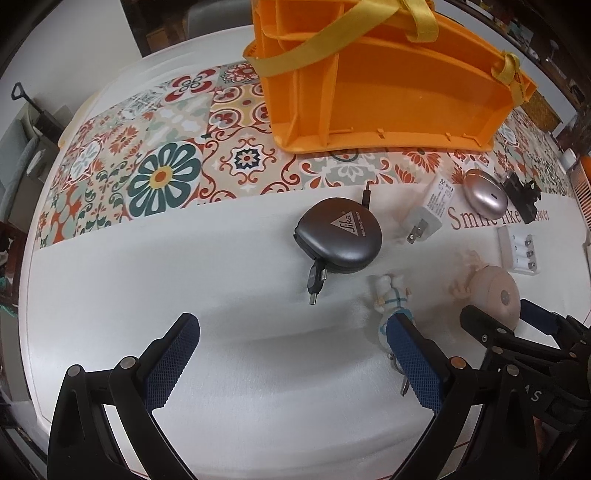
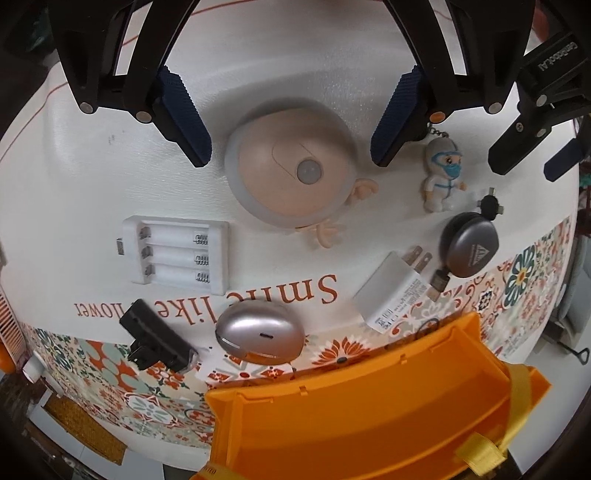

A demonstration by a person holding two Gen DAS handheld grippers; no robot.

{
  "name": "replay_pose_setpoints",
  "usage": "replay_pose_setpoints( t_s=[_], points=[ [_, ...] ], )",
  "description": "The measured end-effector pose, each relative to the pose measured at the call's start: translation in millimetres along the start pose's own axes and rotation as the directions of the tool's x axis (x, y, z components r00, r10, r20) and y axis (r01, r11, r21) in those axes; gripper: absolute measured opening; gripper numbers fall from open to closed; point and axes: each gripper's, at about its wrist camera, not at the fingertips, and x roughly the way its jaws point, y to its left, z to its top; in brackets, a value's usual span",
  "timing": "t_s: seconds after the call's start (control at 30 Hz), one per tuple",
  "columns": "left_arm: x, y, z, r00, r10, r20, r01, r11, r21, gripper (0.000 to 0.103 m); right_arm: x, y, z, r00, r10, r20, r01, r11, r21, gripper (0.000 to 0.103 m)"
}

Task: Organize rigid objects
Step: 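Move the right tool to the pink round device while the left tool approaches the grey reel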

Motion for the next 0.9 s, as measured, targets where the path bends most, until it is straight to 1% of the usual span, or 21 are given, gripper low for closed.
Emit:
replay_pose_setpoints(
  t_s=[0.2,0.37,0.6,0.7,0.9],
  points=[
    [7,-1,5,1.000,-0.006,-0.013,0.007,1.000,0.019,0.103,11,1,3,1.000,-0.005,-0.019,0.005,1.000,0.008,0.082],
    [11,-3,6,1.000,-0.011,-0.019,0.011,0.999,0.037,0.103,11,4,5,1.000,-0.027,0.000,0.027,1.000,0.002,0.075],
    [13,-5,10,1.000,-0.011,-0.010,0.012,0.998,0.068,0.103,12,5,2,1.000,-0.022,0.010,0.021,1.000,0.007,0.075],
    [13,-4,14,1.000,-0.029,0.007,0.028,0.997,0.078,0.103,6,1,-5,1.000,0.012,0.004,-0.012,0.999,0.037,0.075],
    [17,-6,24,0.998,-0.059,0.035,0.054,0.991,0.120,0.103,-13,-6,-7,0.999,0.032,0.025,-0.034,0.997,0.075,0.075]
  ],
)
